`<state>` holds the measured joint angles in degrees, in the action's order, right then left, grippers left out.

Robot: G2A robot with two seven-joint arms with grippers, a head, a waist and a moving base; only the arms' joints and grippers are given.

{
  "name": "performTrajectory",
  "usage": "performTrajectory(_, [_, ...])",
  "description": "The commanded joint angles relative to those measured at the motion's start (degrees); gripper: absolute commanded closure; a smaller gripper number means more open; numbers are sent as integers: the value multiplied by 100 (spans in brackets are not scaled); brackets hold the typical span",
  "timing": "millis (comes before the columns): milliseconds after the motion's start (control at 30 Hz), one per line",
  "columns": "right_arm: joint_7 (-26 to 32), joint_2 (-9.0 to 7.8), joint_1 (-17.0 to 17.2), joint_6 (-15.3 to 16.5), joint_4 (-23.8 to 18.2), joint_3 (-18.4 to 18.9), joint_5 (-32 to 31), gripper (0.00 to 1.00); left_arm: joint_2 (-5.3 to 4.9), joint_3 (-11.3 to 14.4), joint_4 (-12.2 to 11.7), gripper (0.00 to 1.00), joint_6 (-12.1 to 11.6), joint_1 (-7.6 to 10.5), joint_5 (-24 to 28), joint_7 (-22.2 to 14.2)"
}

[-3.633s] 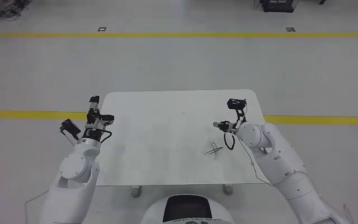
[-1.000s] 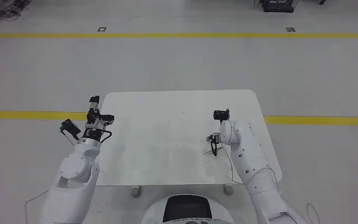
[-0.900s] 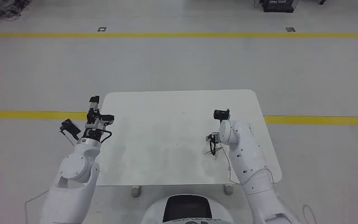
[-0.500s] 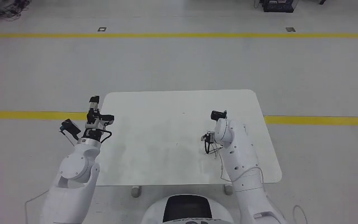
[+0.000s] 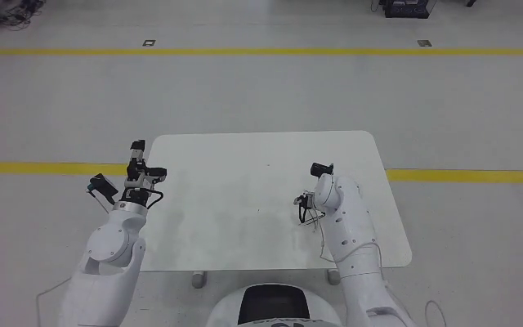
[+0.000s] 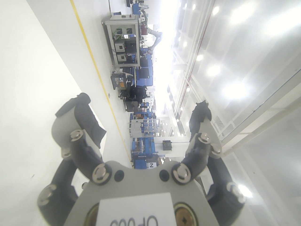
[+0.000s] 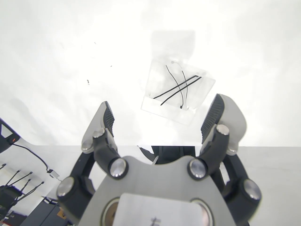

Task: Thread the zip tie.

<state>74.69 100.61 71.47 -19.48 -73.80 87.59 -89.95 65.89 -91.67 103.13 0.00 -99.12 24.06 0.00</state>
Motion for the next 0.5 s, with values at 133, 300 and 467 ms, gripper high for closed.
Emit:
performTrajectory(133, [-100, -5, 33, 44, 26, -40, 0, 0, 0, 0, 0, 0, 0, 0, 0, 0])
performTrajectory(300, [-250, -86, 89, 0, 50, -315, 0, 0, 0, 0, 0, 0, 0, 0, 0, 0])
performTrajectory(467, [-283, -198, 107, 0, 26, -505, 0, 0, 0, 0, 0, 0, 0, 0, 0, 0])
